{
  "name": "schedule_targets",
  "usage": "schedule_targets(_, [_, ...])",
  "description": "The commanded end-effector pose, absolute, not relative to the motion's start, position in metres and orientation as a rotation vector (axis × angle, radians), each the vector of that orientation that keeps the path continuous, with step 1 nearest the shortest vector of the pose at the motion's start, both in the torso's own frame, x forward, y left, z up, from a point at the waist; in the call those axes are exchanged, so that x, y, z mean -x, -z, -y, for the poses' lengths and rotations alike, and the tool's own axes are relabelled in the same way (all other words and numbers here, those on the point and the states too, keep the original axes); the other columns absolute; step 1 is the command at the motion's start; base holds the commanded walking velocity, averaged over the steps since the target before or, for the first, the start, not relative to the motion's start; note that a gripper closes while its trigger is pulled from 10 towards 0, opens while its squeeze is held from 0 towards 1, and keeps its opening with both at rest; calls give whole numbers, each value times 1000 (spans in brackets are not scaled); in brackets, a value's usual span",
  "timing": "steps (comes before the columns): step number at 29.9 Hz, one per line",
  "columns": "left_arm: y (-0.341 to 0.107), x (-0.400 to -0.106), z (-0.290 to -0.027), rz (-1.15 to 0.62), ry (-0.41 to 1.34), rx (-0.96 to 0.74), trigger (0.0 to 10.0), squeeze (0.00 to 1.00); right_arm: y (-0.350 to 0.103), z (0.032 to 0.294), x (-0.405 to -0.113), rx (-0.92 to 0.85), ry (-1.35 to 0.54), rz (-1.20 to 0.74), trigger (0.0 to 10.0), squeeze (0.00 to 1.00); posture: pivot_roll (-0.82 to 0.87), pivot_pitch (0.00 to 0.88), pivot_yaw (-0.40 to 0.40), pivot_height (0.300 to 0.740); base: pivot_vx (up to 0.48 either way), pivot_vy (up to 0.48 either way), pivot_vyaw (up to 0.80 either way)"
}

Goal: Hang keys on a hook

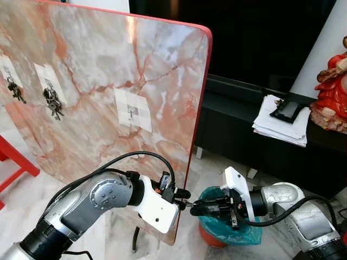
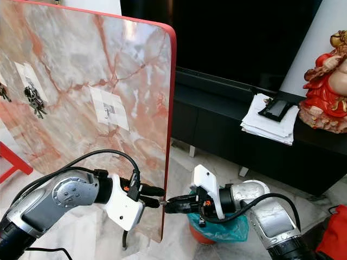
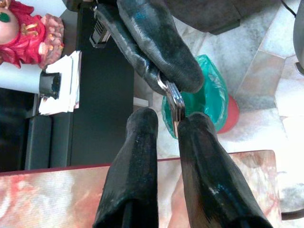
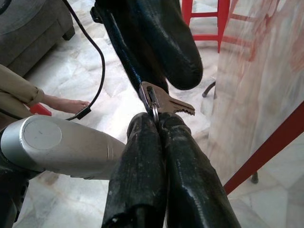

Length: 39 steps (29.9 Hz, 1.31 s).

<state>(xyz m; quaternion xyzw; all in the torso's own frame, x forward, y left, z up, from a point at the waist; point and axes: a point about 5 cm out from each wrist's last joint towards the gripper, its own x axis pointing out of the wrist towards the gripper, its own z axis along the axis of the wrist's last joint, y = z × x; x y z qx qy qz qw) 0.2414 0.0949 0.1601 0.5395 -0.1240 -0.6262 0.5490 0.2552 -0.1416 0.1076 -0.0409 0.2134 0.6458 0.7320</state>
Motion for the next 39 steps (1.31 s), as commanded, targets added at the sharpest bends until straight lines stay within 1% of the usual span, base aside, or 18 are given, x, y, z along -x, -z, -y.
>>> schedule_targets(1, [-161, -237, -94, 299, 1505, -1269, 10000, 0, -112, 141, -260, 125, -1418, -455, 0, 0, 16, 7, -59, 740, 0, 0, 0])
schedule_targets(5, [-160, -237, -93, 303, 1495, -1275, 10000, 0, -114, 141, -265, 128, -1398, -441, 0, 0, 17, 7, -61, 740, 0, 0, 0])
schedule_targets(10, [-161, -241, -92, 316, 1442, -1295, 10000, 0, -116, 141, -268, 123, -1382, -428, 0, 0, 15, 8, -61, 740, 0, 0, 0])
schedule_targets(18, [-161, -248, -93, 332, 1307, -1332, 10000, 0, -116, 143, -273, 136, -1346, -419, 0, 0, 14, 7, -61, 740, 0, 0, 0])
schedule_targets(22, [-157, -249, -98, 296, 1209, -1307, 10000, 0, -116, 144, -278, 145, -1302, -419, 0, 0, 15, 6, -57, 740, 0, 0, 0])
schedule_targets(23, [-157, -249, -98, 296, 1209, -1307, 10000, 0, -116, 144, -278, 145, -1302, -419, 0, 0, 15, 6, -57, 740, 0, 0, 0])
schedule_targets(26, [-155, -248, -101, 283, 1137, -1260, 10000, 0, -116, 144, -280, 143, -1286, -419, 0, 0, 16, 6, -58, 740, 0, 0, 0])
schedule_targets(33, [-153, -242, -101, 290, 1097, -1184, 10000, 0, -116, 144, -285, 147, -1261, -419, 0, 0, 17, 6, -57, 740, 0, 0, 0])
schedule_targets(36, [-154, -240, -100, 307, 1083, -1110, 10000, 0, -116, 144, -287, 151, -1249, -417, 0, 0, 18, 5, -55, 740, 0, 0, 0])
schedule_targets(37, [-154, -240, -100, 307, 1083, -1110, 10000, 0, -116, 144, -287, 151, -1249, -417, 0, 0, 18, 5, -55, 740, 0, 0, 0])
schedule_targets(39, [-155, -238, -99, 325, 1068, -1023, 10000, 0, -116, 144, -288, 154, -1234, -419, 0, 0, 12, 6, -52, 740, 0, 0, 0])
